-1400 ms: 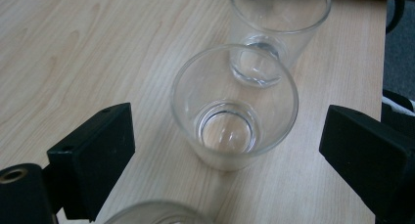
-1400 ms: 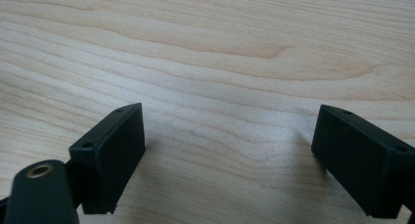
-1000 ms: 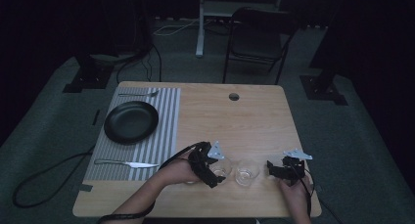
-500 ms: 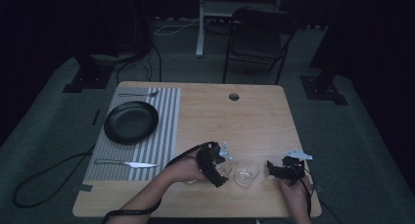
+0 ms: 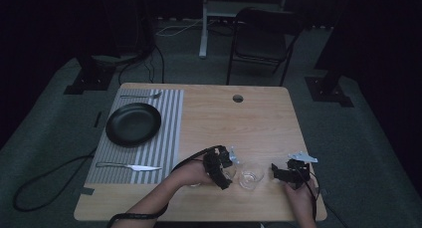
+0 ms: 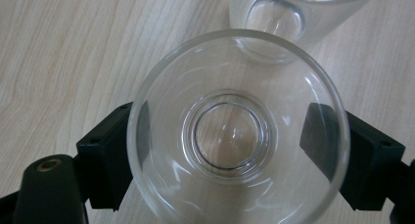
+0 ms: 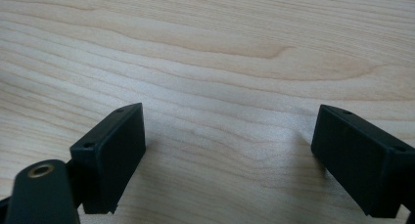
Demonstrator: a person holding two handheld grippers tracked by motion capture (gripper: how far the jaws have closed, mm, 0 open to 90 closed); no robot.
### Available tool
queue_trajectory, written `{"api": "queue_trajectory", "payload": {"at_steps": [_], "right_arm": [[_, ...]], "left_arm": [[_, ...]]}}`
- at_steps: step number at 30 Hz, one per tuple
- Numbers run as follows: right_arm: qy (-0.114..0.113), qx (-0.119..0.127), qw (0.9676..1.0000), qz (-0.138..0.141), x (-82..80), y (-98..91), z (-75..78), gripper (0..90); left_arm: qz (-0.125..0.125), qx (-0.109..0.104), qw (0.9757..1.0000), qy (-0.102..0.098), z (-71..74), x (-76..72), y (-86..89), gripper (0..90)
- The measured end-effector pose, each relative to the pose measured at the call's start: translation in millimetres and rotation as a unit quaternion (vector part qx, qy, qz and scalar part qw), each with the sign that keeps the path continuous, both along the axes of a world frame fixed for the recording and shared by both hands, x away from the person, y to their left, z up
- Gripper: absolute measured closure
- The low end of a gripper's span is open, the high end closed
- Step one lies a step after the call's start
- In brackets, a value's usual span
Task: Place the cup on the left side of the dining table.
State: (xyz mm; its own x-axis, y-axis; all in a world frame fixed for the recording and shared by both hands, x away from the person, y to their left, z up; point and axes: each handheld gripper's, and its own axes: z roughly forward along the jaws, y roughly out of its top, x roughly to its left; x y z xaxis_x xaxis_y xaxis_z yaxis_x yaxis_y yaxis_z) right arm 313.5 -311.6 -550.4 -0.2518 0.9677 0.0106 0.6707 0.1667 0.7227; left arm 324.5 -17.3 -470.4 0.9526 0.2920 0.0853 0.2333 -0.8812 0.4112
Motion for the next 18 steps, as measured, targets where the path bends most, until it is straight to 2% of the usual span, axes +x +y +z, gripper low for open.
{"api": "queue_trajectory", "payload": {"at_steps": [2,9,18], "right_arm": [[0.000,0.000,1.0000,0.000,0.0,0.0,0.0,12.4],[0.000,0.000,1.0000,0.000,0.0,-0.1,0.0,12.4],[0.000,0.000,1.0000,0.000,0.0,0.0,0.0,12.4]], "left_arm": [[0.013,-0.001,0.9999,0.009,0.1,1.1,-1.7,17.5],[0.037,-0.005,0.9993,0.009,0.9,2.4,-2.5,18.2],[0.044,-0.018,0.9989,0.002,5.4,5.2,1.9,18.3]]}}
